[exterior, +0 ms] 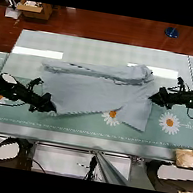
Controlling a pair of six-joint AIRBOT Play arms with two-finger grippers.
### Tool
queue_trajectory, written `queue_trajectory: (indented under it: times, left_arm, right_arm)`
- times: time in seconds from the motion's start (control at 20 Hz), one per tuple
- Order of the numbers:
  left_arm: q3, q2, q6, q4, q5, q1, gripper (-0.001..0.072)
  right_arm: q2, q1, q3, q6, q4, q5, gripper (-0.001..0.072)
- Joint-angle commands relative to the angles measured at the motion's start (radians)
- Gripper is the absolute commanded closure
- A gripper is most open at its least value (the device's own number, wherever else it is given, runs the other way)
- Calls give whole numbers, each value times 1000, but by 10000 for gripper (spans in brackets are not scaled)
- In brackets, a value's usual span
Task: Fold the shirts.
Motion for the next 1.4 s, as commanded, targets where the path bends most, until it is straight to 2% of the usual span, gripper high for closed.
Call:
queue_trajectory:
  times: [0.0,0.15,0.3,0.5,0.6,0.7,0.85,0.95,1.05,1.2,1.35]
  left_arm:
    - [55,24,56,-4,60,1,685]
    - [226,132,81,-23,26,26,685]
    - [502,296,108,-103,23,74,685]
    - [962,474,133,-130,51,94,685]
    - [1168,538,134,-113,77,94,685]
    - [1307,589,126,-55,79,94,685]
    - [1402,689,-2,104,61,94,686]
    - [1416,757,-101,230,-18,94,686]
    - [1416,809,-167,307,-157,94,686]
    - [1416,844,-181,325,-359,94,686]
    - [1414,824,-186,324,-492,94,686]
  right_arm:
    - [-14,76,4,-47,61,-28,680]
    - [99,56,102,-131,64,98,680]
    - [301,27,285,-135,67,179,681]
    - [586,34,562,-100,110,75,681]
    - [713,34,683,-52,85,-13,681]
    - [819,34,781,68,-38,-64,681]
    - [947,34,871,234,-270,-31,681]
    - [1015,34,912,317,-405,24,681]
    - [1066,34,938,354,-471,117,681]
    - [1084,34,995,366,-492,317,681]
    - [1068,34,998,369,-517,434,682]
